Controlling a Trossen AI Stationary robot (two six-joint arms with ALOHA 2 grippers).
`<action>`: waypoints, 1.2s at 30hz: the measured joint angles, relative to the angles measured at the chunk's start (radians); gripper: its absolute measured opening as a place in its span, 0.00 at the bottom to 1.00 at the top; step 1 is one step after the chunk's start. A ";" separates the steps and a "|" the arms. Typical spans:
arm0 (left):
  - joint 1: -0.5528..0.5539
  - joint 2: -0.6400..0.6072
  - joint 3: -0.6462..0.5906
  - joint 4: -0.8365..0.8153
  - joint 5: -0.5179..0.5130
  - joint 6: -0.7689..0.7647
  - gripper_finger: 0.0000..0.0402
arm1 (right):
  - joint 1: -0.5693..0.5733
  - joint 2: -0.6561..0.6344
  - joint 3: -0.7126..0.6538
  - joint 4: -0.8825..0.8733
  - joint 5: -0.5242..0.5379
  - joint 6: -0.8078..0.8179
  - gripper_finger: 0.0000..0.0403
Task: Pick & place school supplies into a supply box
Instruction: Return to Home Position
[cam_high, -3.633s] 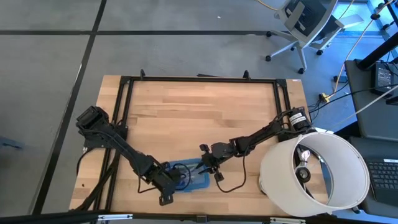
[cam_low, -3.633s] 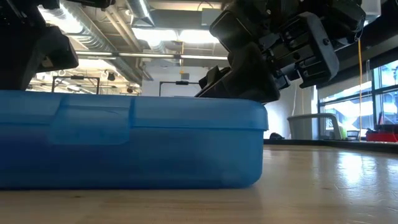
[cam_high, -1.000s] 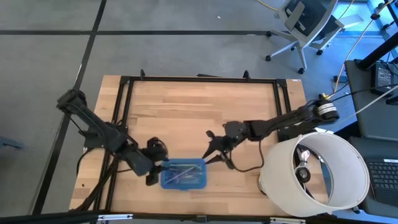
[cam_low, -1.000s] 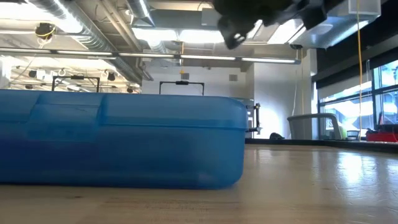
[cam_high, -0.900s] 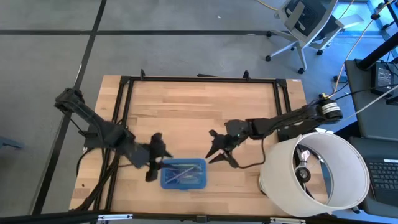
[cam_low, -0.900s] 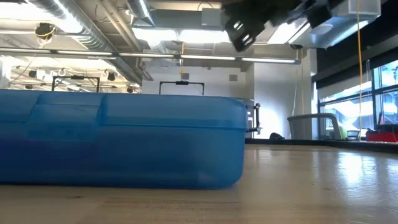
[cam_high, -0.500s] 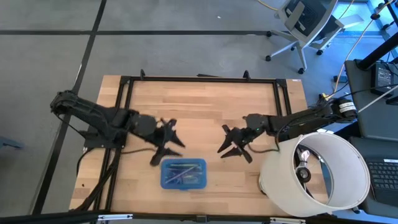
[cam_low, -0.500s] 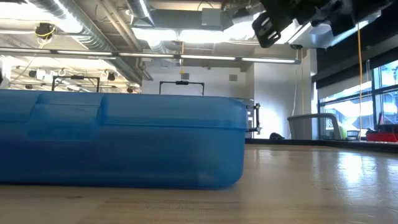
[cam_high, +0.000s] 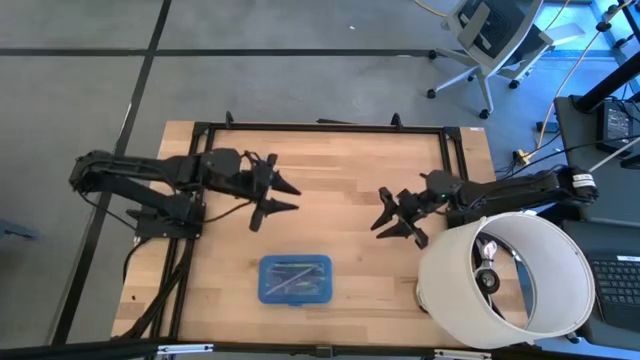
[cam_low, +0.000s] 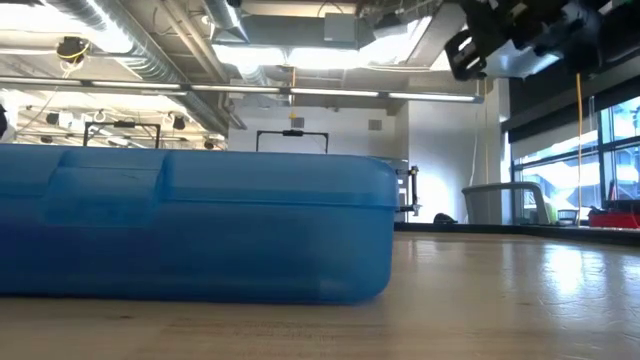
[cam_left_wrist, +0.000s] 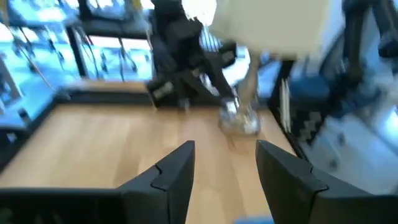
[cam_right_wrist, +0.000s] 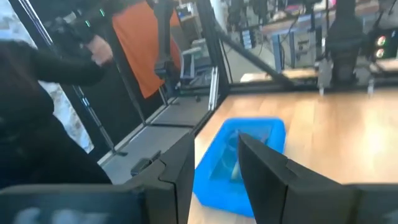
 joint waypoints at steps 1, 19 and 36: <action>0.016 -0.006 -0.038 0.075 0.000 -0.009 0.40 | -0.003 -0.013 -0.001 0.001 0.000 0.000 0.31; 0.213 -0.600 -0.591 0.279 0.000 -0.145 0.40 | -0.108 -0.085 -0.001 -0.009 -0.004 -0.031 0.31; 0.332 -1.072 -0.787 -0.030 0.021 -0.152 0.41 | -0.301 -0.085 0.000 0.027 0.040 0.062 0.31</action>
